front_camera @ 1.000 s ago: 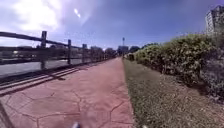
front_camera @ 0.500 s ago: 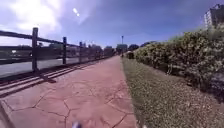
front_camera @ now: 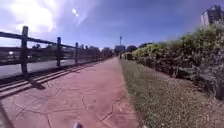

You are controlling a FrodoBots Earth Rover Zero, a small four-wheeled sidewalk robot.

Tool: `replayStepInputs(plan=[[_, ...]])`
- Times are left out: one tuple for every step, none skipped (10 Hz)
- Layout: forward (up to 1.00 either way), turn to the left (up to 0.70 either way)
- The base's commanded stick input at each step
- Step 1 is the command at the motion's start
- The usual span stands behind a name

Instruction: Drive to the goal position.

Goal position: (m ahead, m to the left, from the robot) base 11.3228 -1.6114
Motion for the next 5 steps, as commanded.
replayStepInputs(plan=[[0.7, -0.35], [0.7, -0.3], [0.7, -0.11], [0.7, 0.0], [0.7, 0.0]])
